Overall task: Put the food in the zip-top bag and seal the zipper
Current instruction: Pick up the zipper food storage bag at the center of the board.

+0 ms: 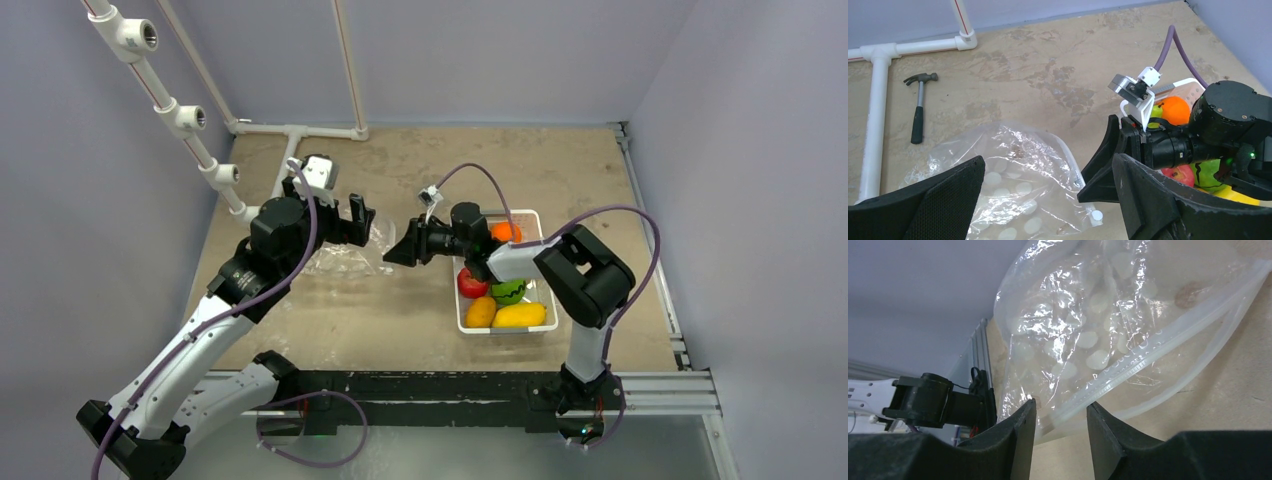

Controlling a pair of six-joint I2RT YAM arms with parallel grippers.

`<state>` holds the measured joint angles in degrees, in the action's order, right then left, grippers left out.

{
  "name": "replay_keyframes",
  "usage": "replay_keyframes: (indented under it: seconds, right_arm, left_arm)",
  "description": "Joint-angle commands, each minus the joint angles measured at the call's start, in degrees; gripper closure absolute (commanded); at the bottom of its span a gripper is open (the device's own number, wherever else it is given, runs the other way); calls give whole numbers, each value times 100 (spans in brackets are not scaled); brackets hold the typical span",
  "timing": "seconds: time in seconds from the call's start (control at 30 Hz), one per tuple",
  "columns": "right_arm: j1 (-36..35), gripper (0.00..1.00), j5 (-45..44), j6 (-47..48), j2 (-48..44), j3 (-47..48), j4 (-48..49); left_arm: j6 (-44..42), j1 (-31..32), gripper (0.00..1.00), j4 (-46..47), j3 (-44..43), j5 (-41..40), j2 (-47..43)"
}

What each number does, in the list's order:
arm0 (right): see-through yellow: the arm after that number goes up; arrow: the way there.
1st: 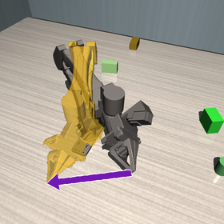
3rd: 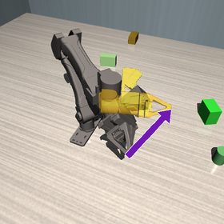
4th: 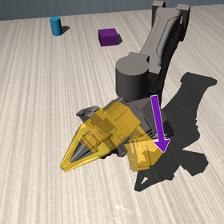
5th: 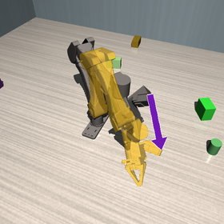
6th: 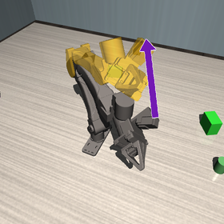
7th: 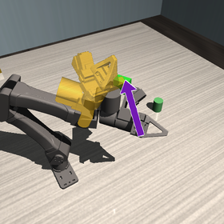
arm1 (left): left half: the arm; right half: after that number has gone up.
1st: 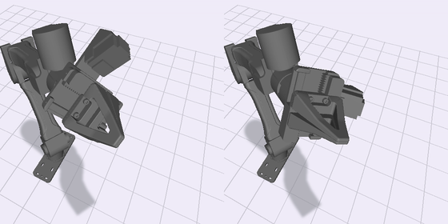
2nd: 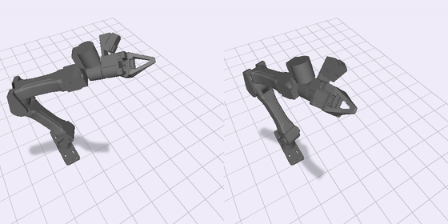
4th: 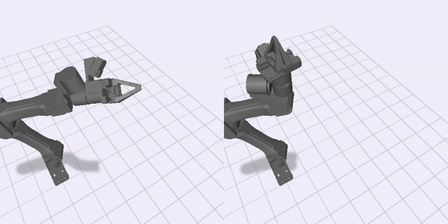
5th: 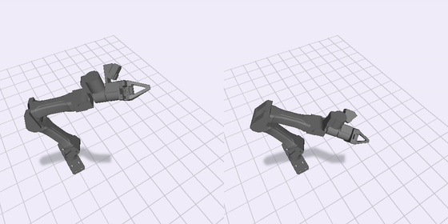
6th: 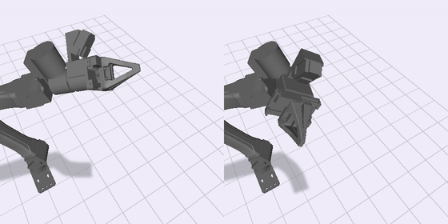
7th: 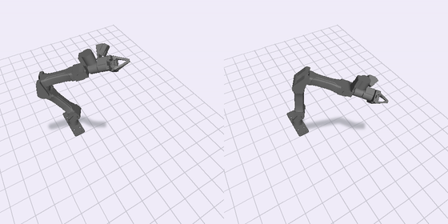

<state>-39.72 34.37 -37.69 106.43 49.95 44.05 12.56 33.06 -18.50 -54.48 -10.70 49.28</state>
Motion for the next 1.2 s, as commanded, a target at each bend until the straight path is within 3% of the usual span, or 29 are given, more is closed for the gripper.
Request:
replay_keyframes:
  seconds: [0.0,0.73,0.8,0.93,1.0,1.17]
  right_arm:
    - [10,56,263,-289,127,-106,793]
    - [2,58,-18,-1676,1096,61,2413]
    - [3,62,-18,-1783,1151,95,2517]
    - [-6,84,-31,-1822,1145,146,2530]
    - [-8,100,-48,-1798,1084,146,2514]
    - [-58,100,-244,-1479,757,112,2218]
  left_arm:
    - [-58,-18,3,162,59,-2,-3]
    - [-59,-17,2,153,55,15,18]
    - [-60,-11,3,161,53,15,5]
    - [-56,-12,2,149,60,-2,-1]
    - [-60,-14,2,151,56,-2,-4]
    - [-56,-11,2,150,56,-32,-14]
